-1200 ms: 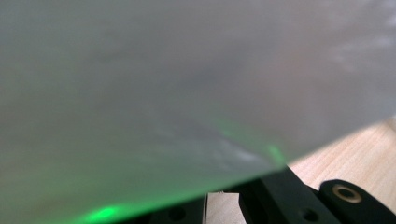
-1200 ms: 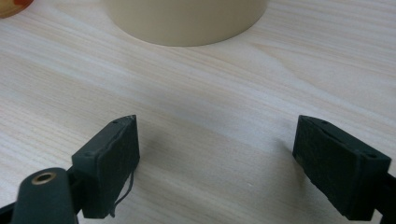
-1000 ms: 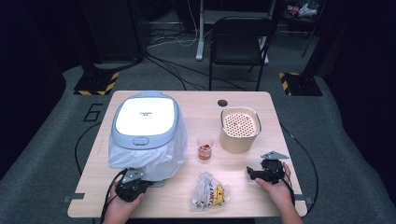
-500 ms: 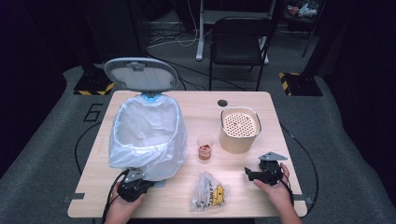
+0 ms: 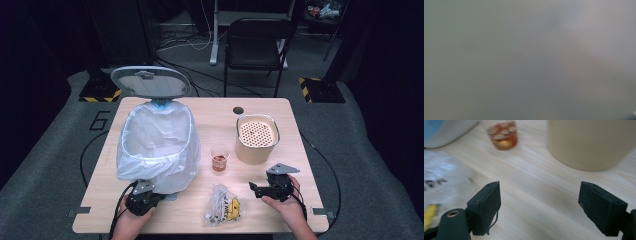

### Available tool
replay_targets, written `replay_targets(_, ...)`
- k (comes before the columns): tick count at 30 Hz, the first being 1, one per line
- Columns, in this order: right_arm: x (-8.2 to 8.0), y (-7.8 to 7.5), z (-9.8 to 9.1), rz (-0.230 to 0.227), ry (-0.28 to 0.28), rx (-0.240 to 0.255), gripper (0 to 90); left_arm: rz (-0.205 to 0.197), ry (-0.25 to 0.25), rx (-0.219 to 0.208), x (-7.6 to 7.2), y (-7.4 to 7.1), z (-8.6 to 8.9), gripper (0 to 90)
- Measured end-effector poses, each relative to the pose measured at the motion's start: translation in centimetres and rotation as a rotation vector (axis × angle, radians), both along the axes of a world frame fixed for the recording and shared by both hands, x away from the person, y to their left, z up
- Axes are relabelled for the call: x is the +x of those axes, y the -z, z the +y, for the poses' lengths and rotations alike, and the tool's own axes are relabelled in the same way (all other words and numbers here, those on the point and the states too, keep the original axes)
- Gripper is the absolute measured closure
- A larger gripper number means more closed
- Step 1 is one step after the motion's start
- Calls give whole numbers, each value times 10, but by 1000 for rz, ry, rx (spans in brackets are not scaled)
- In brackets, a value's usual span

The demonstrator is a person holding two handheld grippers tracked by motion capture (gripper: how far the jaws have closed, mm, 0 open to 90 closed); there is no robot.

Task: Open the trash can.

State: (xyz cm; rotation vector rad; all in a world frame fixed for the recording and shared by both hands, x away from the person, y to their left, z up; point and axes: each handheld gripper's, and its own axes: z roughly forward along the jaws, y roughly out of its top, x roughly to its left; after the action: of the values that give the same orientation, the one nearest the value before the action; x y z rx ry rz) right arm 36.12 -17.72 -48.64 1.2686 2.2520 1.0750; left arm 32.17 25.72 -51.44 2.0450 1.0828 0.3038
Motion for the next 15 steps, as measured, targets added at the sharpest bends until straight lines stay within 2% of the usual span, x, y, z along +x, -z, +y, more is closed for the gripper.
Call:
replay_targets(4,-8,-8,21,-4,-46,30,166,-1,1,5,0,0,0,900)
replay_targets(15,-26,-13,60,-18,-147,48,96,-1,2,6,0,0,0,900)
